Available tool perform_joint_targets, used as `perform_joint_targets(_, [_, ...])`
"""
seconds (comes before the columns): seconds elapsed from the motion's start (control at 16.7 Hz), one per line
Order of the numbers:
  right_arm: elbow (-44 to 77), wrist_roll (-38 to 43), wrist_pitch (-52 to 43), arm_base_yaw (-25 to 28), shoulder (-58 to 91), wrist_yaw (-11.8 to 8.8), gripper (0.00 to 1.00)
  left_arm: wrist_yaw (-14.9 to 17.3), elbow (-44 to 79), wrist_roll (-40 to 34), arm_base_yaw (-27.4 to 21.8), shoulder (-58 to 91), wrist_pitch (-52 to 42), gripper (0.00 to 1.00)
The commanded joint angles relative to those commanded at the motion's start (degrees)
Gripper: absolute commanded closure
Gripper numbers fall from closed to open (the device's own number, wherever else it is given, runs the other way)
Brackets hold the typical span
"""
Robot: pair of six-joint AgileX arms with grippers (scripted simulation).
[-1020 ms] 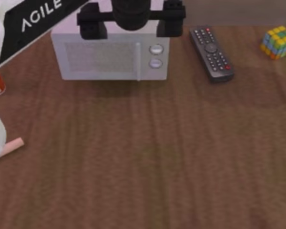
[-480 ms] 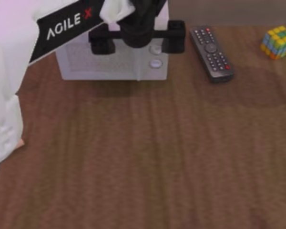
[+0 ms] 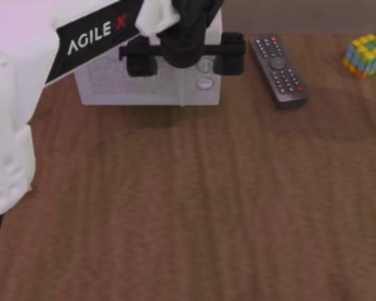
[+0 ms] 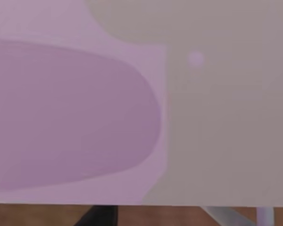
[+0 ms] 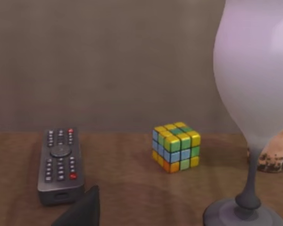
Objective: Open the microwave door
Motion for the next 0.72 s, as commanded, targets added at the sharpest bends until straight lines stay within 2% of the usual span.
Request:
perform_joint_targets(0.54, [0.0, 0.0, 0.0, 0.0, 0.0, 0.0, 0.0, 0.0, 0.0, 0.0, 0.0, 0.0, 0.0, 0.98])
perform_joint_targets(0.72, [0.0, 0.0, 0.0, 0.0, 0.0, 0.0, 0.0, 0.0, 0.0, 0.0, 0.0, 0.0, 0.0, 1.0])
